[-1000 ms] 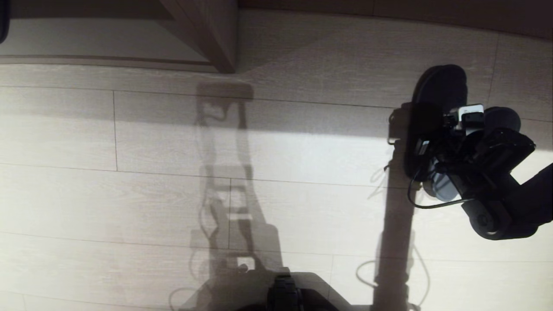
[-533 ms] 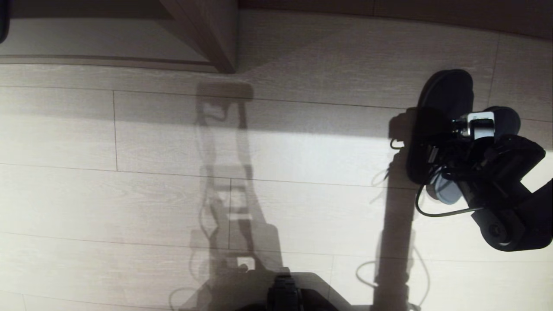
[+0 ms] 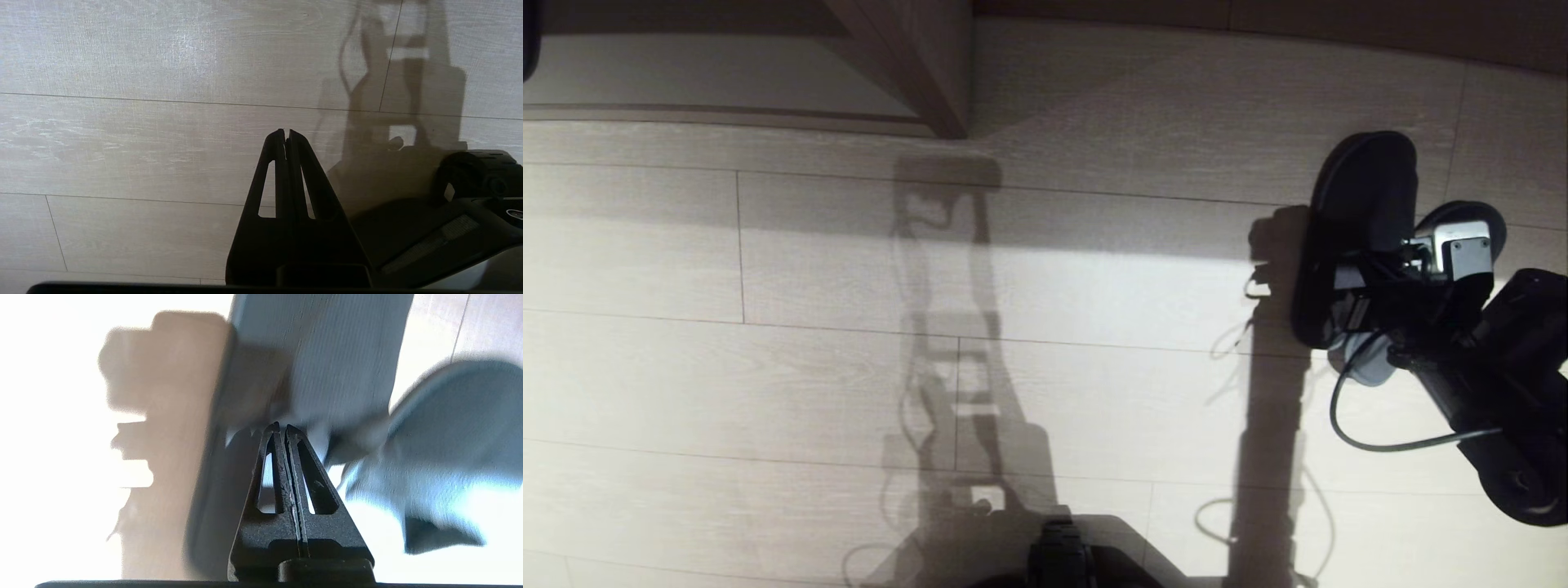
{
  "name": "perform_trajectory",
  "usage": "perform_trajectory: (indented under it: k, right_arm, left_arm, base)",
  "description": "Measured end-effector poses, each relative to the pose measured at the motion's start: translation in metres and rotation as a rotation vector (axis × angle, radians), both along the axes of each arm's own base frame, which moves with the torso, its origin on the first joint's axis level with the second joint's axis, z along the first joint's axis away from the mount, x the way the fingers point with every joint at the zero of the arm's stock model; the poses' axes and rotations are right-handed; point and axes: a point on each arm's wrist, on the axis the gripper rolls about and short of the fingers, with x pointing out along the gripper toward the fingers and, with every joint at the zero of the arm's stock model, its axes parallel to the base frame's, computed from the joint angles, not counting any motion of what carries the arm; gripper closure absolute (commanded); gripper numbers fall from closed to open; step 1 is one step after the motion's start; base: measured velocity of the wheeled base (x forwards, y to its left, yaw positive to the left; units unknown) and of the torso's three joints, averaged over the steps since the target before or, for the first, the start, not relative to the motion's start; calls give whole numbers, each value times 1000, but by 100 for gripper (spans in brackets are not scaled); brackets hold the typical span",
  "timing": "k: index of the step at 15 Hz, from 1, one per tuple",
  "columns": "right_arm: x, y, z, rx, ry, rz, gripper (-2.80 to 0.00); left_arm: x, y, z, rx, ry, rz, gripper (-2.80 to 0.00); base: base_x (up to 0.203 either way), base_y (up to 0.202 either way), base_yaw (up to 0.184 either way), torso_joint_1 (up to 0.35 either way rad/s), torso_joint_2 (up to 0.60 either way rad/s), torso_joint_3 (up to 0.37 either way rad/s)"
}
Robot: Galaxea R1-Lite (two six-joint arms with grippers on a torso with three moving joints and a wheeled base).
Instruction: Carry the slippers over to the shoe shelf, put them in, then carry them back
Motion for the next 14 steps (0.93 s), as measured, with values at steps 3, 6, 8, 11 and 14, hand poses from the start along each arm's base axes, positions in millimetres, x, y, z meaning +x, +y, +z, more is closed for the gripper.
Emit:
perform_trajectory:
  k: [3, 6, 8, 11, 14]
  right_arm:
    - [-37, 8, -10, -5, 69, 37, 0]
    - [-70, 11, 1, -23, 43, 70, 0]
    - [-99, 10, 20, -43, -33, 85, 0]
    - [-158, 6, 47, -66, -149, 113, 0]
    - [-222, 2, 56, -88, -212, 161, 0]
  left_arm:
    - [0, 0, 0, 0, 0, 0, 0]
    - [0, 0, 0, 0, 0, -1, 0]
    - [0, 0, 0, -1, -1, -1, 0]
    - [0, 0, 0, -3, 0, -1, 0]
    - [0, 0, 0, -3, 0, -1, 0]
  base:
    - [0, 0, 0, 0, 0, 0]
    - [0, 0, 0, 0, 0, 0]
    - [0, 0, 0, 0, 0, 0]
    - [0, 0, 0, 0, 0, 0]
    - [0, 0, 0, 0, 0, 0]
